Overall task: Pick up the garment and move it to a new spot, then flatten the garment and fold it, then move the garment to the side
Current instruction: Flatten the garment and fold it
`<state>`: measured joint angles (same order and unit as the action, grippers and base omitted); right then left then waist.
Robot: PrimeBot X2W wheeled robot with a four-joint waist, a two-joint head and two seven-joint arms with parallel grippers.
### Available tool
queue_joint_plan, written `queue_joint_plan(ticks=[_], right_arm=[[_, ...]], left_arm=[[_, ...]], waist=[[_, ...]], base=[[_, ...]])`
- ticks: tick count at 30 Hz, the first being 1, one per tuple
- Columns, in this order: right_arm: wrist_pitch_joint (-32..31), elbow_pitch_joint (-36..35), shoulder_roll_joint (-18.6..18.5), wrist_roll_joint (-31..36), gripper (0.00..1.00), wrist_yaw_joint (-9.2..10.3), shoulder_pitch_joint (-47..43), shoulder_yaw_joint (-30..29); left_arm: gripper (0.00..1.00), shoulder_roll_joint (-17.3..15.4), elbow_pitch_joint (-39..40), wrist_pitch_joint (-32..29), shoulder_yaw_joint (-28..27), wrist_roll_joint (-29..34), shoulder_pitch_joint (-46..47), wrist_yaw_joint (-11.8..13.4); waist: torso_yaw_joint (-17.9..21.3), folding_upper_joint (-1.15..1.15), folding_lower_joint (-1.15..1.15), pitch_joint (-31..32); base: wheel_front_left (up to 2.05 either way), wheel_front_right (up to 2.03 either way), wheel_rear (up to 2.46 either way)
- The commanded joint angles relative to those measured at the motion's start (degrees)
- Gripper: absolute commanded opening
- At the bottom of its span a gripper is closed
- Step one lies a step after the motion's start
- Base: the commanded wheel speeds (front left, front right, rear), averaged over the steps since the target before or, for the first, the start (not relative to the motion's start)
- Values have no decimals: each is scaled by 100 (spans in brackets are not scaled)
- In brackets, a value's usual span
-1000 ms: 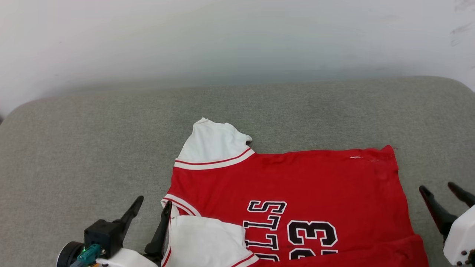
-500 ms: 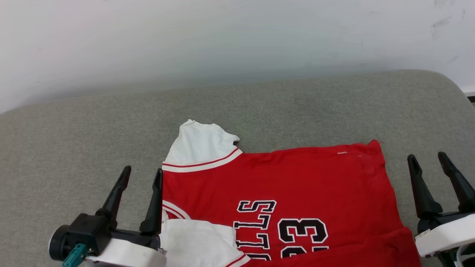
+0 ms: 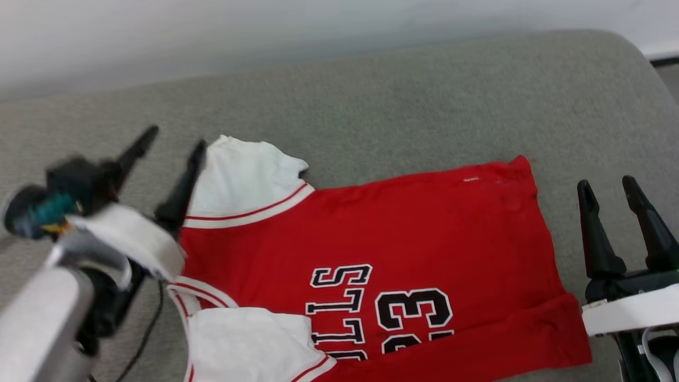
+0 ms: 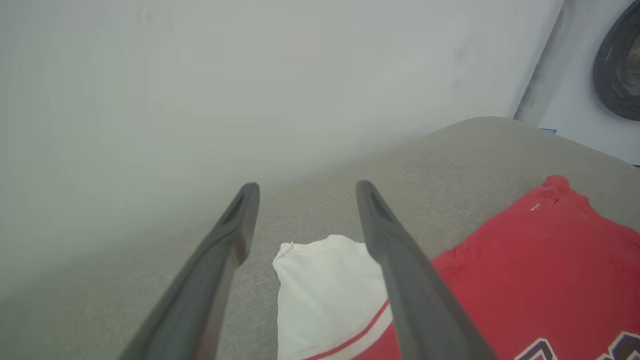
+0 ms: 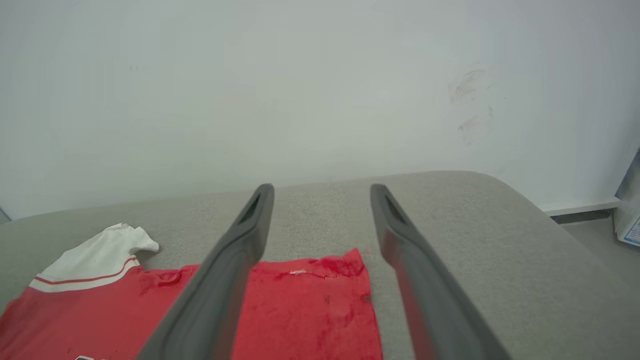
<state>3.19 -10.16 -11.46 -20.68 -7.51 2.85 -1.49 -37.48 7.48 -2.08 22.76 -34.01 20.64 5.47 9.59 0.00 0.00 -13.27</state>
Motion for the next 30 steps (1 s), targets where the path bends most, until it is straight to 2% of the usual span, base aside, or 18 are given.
queue_joint_plan(ticks=[1,4,6,8,12,16,17,20,27,30], right_arm=[[57,2,19,-24,100,4,123,15],[129,10,36,-46,100,4,256,127],[180,29,69,-95,100,4,315,191],[232,57,98,-124,100,4,376,282],[372,160,148,-229,100,4,529,429],[472,171,150,-339,100,4,612,553],[472,171,150,-339,100,4,612,553],[519,197,167,-381,100,4,689,631],[619,505,282,-435,100,4,768,540],[662,606,299,-450,100,4,781,559]], left_arm=[[100,-118,-95,-369,-64,-212,319,-119],[100,-496,-345,-1270,-60,-382,970,-366],[100,-586,-528,-1960,-47,-691,1331,-478],[100,-787,-644,-2633,15,-946,1691,-715],[100,-1031,-940,-3781,82,-1326,2174,-778],[100,-1178,-1116,-4813,186,-1556,2619,-633],[100,-1178,-1116,-4813,186,-1556,2619,-633],[100,-1322,-1326,-5263,256,-1383,2864,-401],[100,-1365,-1742,-5938,363,-1607,2952,-314],[100,-1399,-1812,-5972,443,-1552,2854,-320]], waist=[[312,0,0,-415],[495,0,0,-683],[611,0,0,-828],[755,0,0,-947],[985,0,0,-1144],[1154,0,0,-1364],[1154,0,0,-1364],[1277,0,0,-1542],[1463,0,0,-1799],[1483,0,0,-1854]], base=[[0,0,0],[0,0,0],[0,0,0],[0,0,0],[0,0,0],[0,0,0],[0,0,0],[0,0,0],[0,0,0],[0,0,0]])
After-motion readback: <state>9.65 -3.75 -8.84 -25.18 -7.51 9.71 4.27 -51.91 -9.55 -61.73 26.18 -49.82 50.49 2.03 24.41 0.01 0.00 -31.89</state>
